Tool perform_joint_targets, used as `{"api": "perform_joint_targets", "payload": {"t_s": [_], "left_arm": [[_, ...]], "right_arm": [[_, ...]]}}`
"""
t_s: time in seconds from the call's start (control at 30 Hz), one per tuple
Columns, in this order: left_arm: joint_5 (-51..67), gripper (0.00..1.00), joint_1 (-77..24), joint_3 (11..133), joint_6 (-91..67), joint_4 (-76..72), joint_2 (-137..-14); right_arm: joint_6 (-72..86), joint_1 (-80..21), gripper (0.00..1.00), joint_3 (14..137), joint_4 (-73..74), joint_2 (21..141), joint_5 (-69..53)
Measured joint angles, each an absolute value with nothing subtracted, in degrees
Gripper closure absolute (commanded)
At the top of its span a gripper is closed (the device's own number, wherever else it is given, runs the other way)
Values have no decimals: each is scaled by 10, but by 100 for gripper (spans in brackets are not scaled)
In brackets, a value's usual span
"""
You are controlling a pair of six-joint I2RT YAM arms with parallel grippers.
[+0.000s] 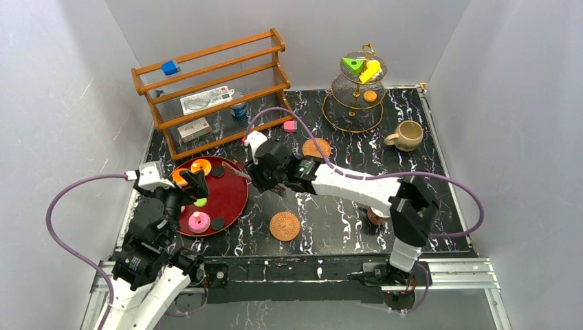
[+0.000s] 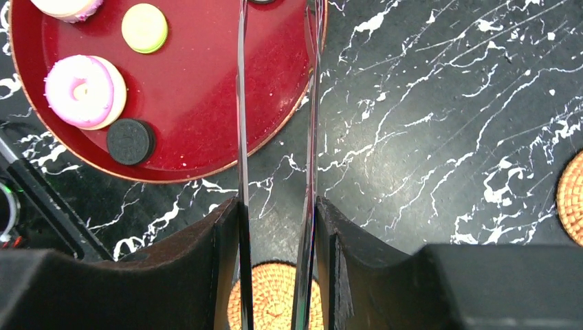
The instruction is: Serve the afternoon tea
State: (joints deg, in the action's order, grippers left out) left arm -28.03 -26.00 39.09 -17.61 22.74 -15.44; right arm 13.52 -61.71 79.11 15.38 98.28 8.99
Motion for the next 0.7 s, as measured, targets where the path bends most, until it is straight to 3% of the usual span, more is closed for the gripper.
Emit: {"api": "perform_joint_targets", "payload": {"t_s": [0.7], "left_arm": [[-304, 5, -260, 391, -180, 229, -140]], "right_arm": [[55, -649, 47, 933, 178, 1155, 111]]}}
